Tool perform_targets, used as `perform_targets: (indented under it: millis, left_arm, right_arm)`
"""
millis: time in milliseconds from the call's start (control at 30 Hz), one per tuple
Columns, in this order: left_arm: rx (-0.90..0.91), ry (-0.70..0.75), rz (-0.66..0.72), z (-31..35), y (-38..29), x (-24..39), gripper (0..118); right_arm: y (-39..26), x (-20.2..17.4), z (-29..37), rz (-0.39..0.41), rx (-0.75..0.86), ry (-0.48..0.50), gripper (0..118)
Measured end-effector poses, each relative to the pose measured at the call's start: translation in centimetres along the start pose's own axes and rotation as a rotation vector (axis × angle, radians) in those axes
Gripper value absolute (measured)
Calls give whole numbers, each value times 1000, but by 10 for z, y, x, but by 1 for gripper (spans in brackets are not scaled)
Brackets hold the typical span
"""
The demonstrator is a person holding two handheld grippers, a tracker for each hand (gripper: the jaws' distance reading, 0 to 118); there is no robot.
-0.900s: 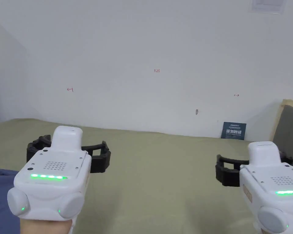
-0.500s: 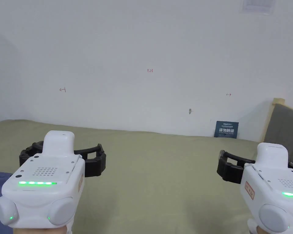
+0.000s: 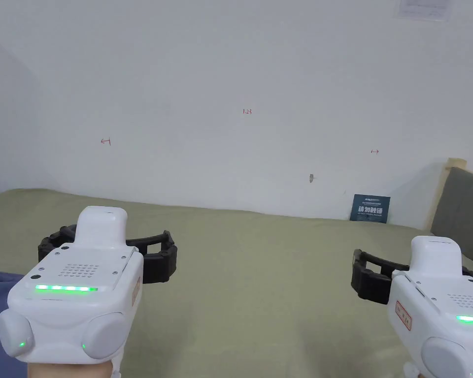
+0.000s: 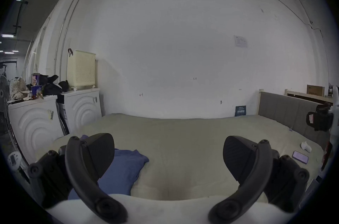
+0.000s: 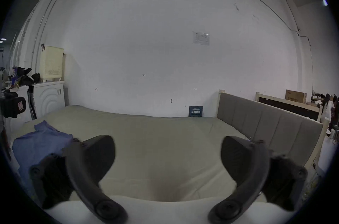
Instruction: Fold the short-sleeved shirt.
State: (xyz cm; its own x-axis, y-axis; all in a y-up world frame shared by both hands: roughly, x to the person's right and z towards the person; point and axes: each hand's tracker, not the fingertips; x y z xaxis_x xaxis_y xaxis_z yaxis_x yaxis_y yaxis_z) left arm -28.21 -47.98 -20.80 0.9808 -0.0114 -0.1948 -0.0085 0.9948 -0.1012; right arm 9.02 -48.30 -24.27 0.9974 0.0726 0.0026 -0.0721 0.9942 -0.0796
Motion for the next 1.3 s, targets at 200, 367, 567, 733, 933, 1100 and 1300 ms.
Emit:
perform_targets:
  millis: [200, 367, 567, 733, 933, 1100, 1300]
  left_arm:
    - [-15, -15, -63, 6, -10, 8, 77]
    - [17, 4, -19, 10, -17, -4, 0]
    - [18, 114, -38, 36, -11, -45, 0]
    - [-8, 295, -51, 82, -8, -103, 0]
    - [-94, 513, -24, 152, -16, -164, 0]
    - [-175, 580, 28, 168, -34, -199, 0]
    - [-407, 458, 82, 98, -61, -234, 0]
  right_arm:
    - [-4, -1, 2, 21, -5, 0, 0]
    - [-5, -15, 9, 31, 0, 37, 0]
    - [1, -68, 17, 36, -6, 210, 0]
    - [-2, -147, 24, 43, -45, 466, 0]
    - [-19, -241, 40, 56, -141, 807, 0]
    - [-33, -283, 44, 94, -165, 912, 0]
    - [-40, -283, 11, 123, -210, 907, 0]
